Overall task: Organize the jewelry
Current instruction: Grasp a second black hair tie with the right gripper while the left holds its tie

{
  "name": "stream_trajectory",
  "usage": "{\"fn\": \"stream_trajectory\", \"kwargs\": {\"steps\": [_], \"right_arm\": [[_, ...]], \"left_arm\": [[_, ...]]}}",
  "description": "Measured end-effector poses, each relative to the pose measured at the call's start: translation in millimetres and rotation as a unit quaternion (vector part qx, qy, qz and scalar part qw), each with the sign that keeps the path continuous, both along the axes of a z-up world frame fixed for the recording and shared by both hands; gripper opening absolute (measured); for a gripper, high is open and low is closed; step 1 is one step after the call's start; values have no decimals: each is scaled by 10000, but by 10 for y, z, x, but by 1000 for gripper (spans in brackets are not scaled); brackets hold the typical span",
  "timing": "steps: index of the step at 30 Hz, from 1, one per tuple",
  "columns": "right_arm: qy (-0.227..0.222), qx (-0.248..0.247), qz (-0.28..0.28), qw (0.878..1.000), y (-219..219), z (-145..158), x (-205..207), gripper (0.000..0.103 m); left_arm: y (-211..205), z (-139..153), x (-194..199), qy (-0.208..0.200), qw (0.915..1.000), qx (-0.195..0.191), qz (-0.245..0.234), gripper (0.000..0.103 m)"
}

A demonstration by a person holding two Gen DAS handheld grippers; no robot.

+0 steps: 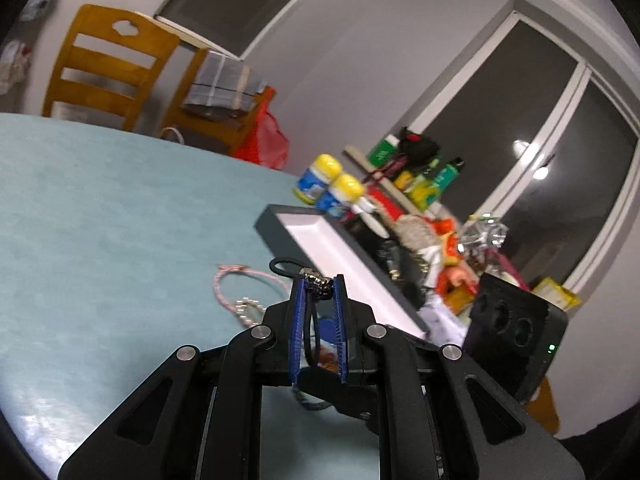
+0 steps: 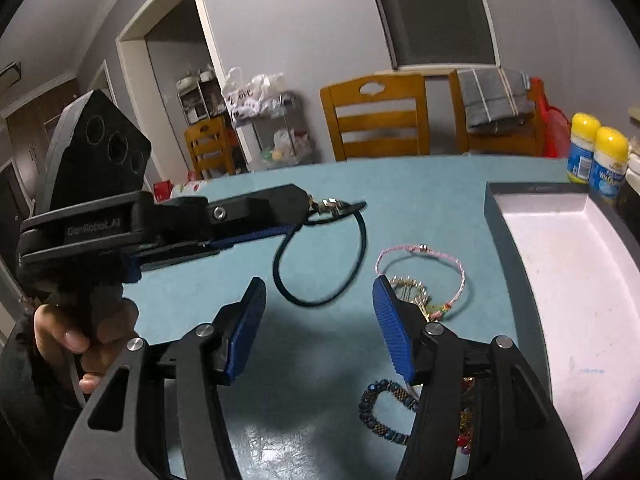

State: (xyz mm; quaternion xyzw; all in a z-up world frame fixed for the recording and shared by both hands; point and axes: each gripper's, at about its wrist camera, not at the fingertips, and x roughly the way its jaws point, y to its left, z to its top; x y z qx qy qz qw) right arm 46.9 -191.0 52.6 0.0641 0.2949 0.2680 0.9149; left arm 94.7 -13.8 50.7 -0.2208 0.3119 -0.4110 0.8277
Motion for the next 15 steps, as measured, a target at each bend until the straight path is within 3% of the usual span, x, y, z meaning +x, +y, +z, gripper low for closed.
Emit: {"fn": "stream_trajectory", "kwargs": {"steps": [2,4,6,7,15], "right_arm": [[-66,51,-102,9999,-26,25,3,56],[-102,-17,-129,9999,-13,24,-9,47],[-77,-110,-112,9998,18,0,7,18],[-58,-150,-89,9998,34,-18,12,9],[-350,-172,-422,9983,-68,41,-58,6]], "left_arm": [[-19,-8,-7,32,9999,-97,-85,14],[-34,-17,-5,46,9998,-120,-117,14],[-34,-16,-9,52,9996,-214,-155,14],[-20,-16,-7,45,9995,-247,-166,14],[53,-26,-7,55,9997,-238,-24,14]]}}
